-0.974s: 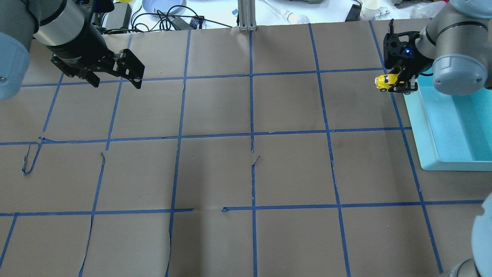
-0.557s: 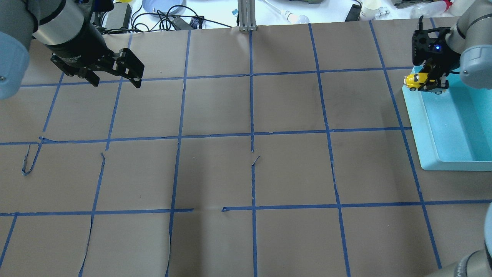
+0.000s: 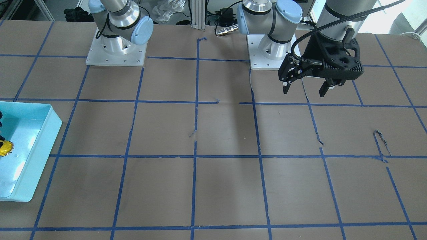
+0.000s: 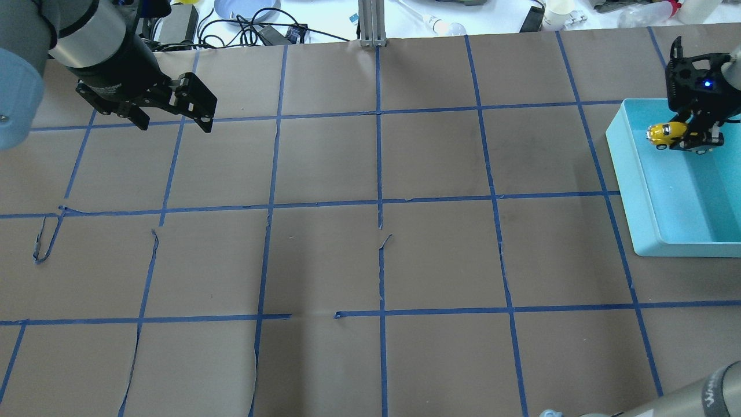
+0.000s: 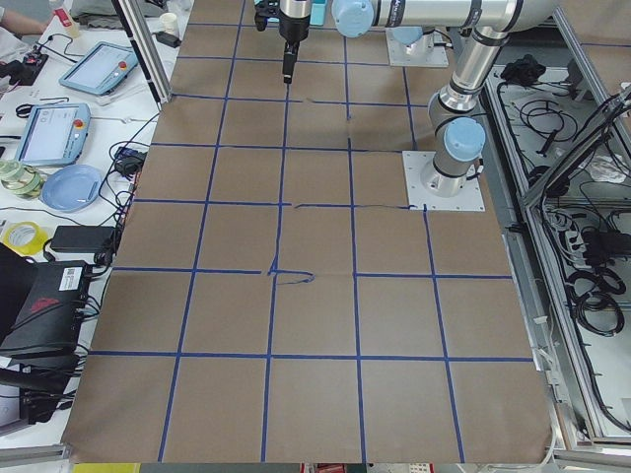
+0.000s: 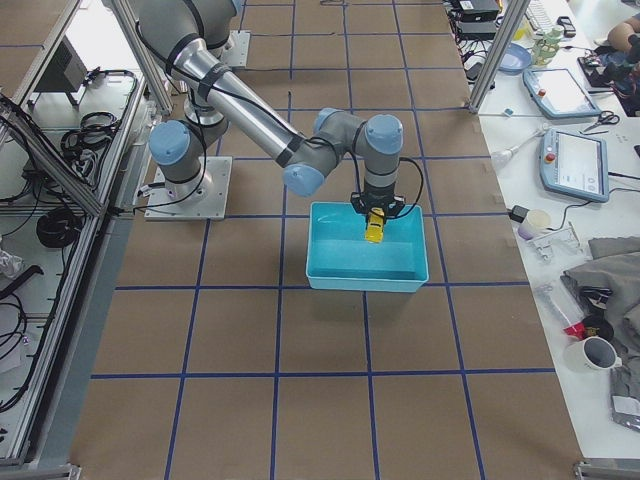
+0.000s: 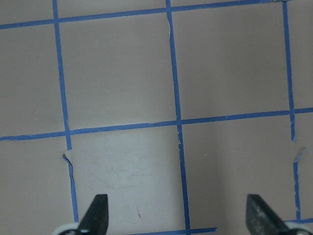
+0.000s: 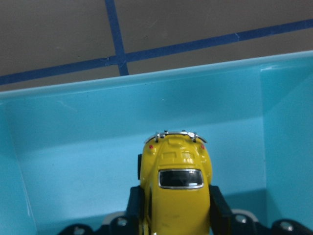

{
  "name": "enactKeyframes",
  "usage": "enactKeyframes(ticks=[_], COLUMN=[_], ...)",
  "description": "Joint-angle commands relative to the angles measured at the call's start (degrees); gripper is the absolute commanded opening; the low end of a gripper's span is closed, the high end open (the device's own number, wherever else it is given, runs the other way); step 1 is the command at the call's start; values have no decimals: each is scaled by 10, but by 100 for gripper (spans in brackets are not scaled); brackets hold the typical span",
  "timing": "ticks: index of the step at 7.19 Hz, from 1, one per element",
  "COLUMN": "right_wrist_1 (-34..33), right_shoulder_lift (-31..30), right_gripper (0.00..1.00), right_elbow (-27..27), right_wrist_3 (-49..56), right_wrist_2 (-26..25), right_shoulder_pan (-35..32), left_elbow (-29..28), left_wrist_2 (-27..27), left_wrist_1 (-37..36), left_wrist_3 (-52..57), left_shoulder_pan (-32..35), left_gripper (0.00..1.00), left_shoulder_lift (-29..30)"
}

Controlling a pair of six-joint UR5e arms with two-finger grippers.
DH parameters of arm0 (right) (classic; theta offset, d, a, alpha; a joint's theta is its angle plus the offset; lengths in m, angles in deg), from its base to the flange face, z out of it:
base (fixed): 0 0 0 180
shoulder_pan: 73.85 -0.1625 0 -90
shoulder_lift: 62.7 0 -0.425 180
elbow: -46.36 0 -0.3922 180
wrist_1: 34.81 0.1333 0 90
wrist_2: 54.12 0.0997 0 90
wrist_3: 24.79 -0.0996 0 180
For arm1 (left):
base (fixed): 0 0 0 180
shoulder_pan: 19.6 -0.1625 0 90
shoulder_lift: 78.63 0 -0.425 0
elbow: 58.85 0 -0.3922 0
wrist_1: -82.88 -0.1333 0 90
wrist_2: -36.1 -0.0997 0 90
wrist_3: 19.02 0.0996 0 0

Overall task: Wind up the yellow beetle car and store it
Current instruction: 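Lower the car into the bin and open the right gripper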

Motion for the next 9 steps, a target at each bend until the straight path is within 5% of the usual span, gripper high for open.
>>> enactKeyframes(ticks=[1, 7, 9], right_wrist_1=[-14, -94, -94], right_shoulder_lift=[4, 37, 37], right_gripper=[0, 0, 8], right_elbow=[-32, -80, -82], right_wrist_3=[34, 92, 74], right_wrist_2=[0, 1, 2], right_shoulder_pan=[32, 36, 36], left_elbow=[-1, 1, 0], left_wrist_2=[1, 1, 1], left_wrist_1=[0, 0, 0], left_wrist_3=[0, 0, 0], left_shoulder_pan=[1, 1, 1], left_gripper=[100, 100, 100], left_shoulder_lift=[0, 0, 0])
